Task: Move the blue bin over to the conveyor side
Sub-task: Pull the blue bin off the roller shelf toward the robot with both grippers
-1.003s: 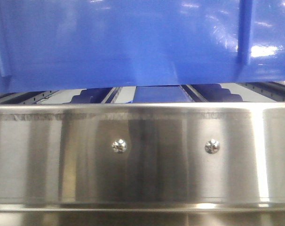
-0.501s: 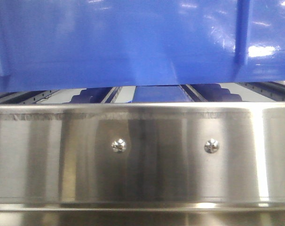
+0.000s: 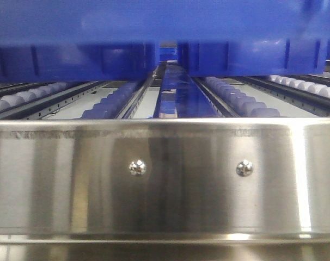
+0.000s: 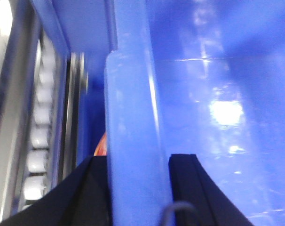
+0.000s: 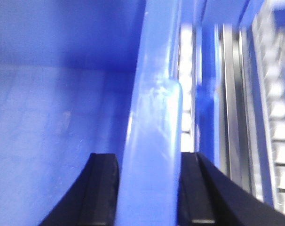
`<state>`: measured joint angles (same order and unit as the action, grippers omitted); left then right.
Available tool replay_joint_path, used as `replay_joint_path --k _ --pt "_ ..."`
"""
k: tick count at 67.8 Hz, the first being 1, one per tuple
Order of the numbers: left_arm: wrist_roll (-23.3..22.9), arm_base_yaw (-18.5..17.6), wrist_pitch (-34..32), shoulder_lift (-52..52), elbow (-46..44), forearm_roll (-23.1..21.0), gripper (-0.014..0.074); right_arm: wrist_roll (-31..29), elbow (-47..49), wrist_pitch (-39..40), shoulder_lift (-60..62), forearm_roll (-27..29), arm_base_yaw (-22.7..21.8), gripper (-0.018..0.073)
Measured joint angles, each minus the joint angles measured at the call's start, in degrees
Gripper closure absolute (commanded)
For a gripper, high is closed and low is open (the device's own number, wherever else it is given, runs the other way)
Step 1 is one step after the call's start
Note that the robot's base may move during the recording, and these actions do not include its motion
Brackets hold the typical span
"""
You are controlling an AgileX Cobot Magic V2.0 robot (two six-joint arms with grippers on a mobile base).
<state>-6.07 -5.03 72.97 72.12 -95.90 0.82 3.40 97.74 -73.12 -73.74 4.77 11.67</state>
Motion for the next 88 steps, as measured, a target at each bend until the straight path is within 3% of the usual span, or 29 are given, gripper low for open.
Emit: replay_joint_path --k 31,88 --pt "0.0 0.0 1.4 -10.2 5.4 -3.1 0.0606 0.5 -9.9 -1.1 14.0 1.5 0.0 0.0636" --pt "-0.1 0.0 1.3 -10.7 7.9 -3.8 0.0606 0.7 -10.0 -0.6 14.4 1.5 0.0 0.0636"
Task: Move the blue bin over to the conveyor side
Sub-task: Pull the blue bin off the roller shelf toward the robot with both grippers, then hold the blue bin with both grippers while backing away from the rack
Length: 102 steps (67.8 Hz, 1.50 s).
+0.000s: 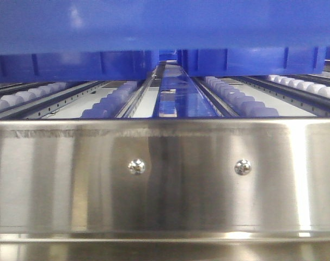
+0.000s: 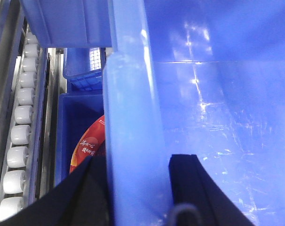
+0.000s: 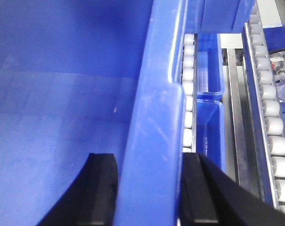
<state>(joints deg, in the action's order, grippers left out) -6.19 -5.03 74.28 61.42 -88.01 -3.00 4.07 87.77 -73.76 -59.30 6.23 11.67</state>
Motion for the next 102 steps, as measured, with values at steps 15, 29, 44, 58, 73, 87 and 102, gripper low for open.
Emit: replay_joint_path --k 15,29,44,58,73,87,102 --pt "0.0 0.0 0.0 0.0 0.0 0.0 0.0606 0.0 0.0 0.0 0.0 0.0 0.0 0.0636" --pt "0.0 0.0 0.0 0.0 0.0 0.0 0.0606 0.0 0.0 0.0 0.0 0.0 0.0 0.0636" --pt "0.0 0.0 0.0 0.0 0.0 0.0 0.0606 0.0 0.0 0.0 0.0 0.0 0.0 0.0636" --pt "0.0 0.0 0.0 0.0 0.1 0.0 0.0606 0.0 0.0 0.0 0.0 0.0 0.0 0.0636" --pt "0.0 0.0 0.0 0.0 0.1 0.2 0.0606 0.0 0.0 0.2 0.0 0.0 0.0 0.0636" --pt "0.0 0.0 0.0 0.0 0.1 0.3 0.0606 0.0 0.0 0.8 0.0 0.0 0.0 0.0636" --pt "0.0 0.0 0.0 0.0 0.1 0.3 0.0606 0.0 0.0 0.9 0.0 0.0 0.0 0.0636"
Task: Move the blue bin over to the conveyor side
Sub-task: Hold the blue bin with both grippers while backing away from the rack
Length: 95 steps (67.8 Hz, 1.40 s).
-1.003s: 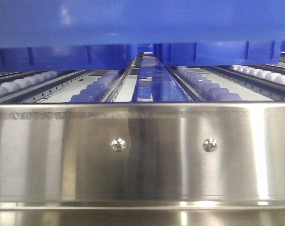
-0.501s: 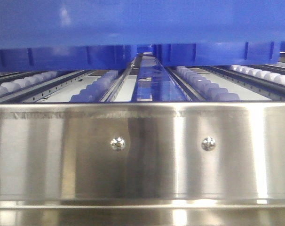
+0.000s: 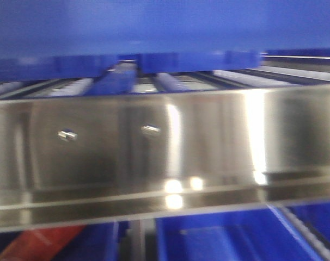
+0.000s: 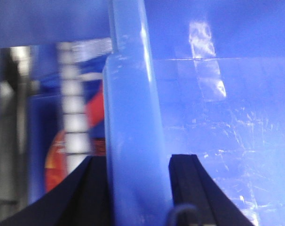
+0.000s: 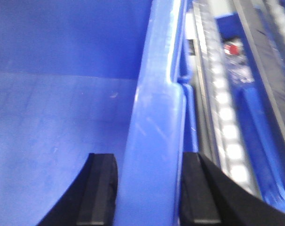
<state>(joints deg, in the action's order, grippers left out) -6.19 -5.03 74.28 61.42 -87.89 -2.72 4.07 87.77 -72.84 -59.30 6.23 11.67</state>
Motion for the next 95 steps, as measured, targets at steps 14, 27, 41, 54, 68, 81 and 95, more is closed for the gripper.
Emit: replay_joint_path --k 14,27,41,54,68,81,95 --pt "0.0 0.0 0.0 0.0 0.0 0.0 0.0606 0.0 0.0 0.3 0.0 0.0 0.0 0.0636" --pt "0.0 0.0 0.0 0.0 0.0 0.0 0.0606 0.0 0.0 0.4 0.0 0.0 0.0 0.0636" --pt "0.0 0.0 0.0 0.0 0.0 0.0 0.0606 0.0 0.0 0.4 0.0 0.0 0.0 0.0636" --pt "0.0 0.0 0.0 0.0 0.0 0.0 0.0606 0.0 0.0 0.4 0.0 0.0 0.0 0.0636" --pt "0.0 0.0 0.0 0.0 0.0 0.0 0.0606 0.0 0.0 0.4 0.0 0.0 0.0 0.0636" --pt "-0.1 0.0 0.0 0.0 0.0 0.0 0.0606 0.0 0.0 0.4 0.0 0.0 0.0 0.0636" --pt "-0.1 0.0 0.0 0.0 0.0 0.0 0.0606 0.0 0.0 0.4 0.0 0.0 0.0 0.0636"
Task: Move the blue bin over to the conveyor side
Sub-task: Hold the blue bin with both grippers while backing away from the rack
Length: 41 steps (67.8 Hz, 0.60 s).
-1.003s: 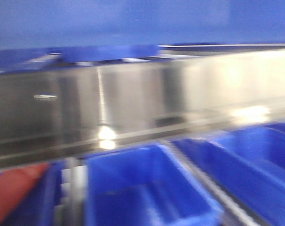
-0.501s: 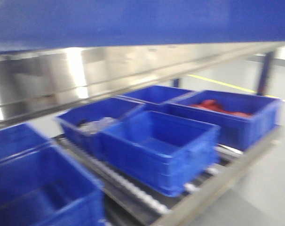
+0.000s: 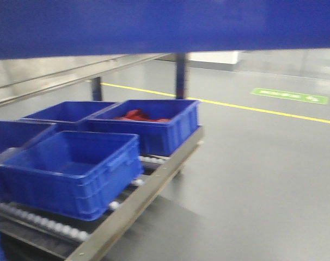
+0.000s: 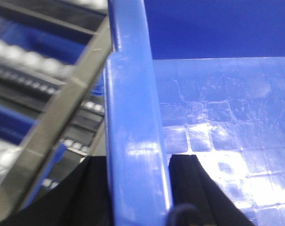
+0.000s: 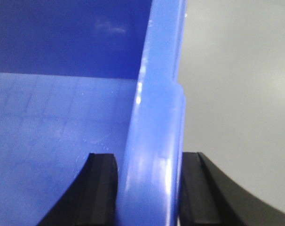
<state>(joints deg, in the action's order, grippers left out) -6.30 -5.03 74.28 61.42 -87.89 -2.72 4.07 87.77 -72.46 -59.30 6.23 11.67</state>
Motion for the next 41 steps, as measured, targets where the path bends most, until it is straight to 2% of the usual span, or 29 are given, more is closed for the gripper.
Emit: replay_joint_path --k 41 --pt "0.0 0.0 0.0 0.0 0.0 0.0 0.0606 0.0 0.0 0.0 0.0 0.0 0.0 0.0636"
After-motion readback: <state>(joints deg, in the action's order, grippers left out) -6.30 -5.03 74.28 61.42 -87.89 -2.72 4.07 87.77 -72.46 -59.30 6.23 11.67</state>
